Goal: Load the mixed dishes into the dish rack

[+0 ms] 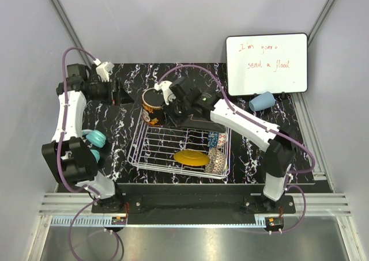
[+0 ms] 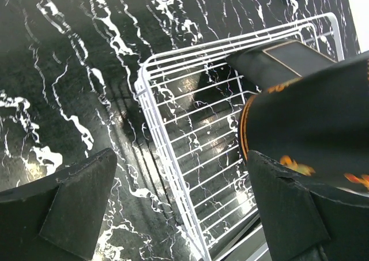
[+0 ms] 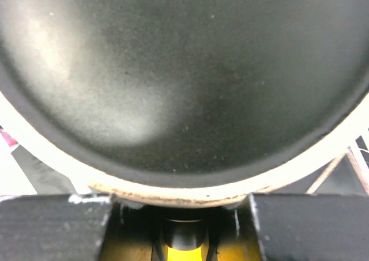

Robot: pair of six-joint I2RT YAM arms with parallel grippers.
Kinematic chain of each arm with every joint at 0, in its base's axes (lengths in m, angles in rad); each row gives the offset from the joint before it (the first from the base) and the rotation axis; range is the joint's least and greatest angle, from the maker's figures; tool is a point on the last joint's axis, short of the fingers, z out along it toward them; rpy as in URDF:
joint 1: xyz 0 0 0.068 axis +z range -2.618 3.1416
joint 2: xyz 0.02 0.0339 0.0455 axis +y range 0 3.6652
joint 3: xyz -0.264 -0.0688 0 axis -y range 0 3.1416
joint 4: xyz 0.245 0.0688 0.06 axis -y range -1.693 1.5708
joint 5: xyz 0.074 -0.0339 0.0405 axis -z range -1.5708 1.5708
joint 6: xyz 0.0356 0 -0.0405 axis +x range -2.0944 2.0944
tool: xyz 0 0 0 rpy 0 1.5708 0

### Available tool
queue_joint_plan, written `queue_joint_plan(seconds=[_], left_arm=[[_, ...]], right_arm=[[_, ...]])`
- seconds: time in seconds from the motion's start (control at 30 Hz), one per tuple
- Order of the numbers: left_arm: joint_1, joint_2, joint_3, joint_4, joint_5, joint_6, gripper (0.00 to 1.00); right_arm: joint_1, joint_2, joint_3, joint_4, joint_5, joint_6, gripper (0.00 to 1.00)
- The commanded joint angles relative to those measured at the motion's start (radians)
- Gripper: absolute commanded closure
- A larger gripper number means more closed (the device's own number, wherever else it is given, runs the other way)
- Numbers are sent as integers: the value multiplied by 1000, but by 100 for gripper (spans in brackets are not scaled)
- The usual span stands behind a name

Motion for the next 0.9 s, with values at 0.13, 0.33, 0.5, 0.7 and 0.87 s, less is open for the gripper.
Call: queue_joint_plan(seconds=[0.13,0.33,0.5,0.7,0.87], left_arm=[[64,16,21,5,36,-40,1],[84,4,6,10,56,-34,1],[92,-4,-7,10,67,-32,1],[98,-9,-22,12,69,-25,1],[102,-10,-33,21,73,-25,1]], right_arm=[[65,60,73,90,213,-86,100],[89,150,131,75,246,-72,100],[91,206,174,77,262,-68,100],[97,278,229,78,290,-68,100],[128,321,235,78,318,-72,100]])
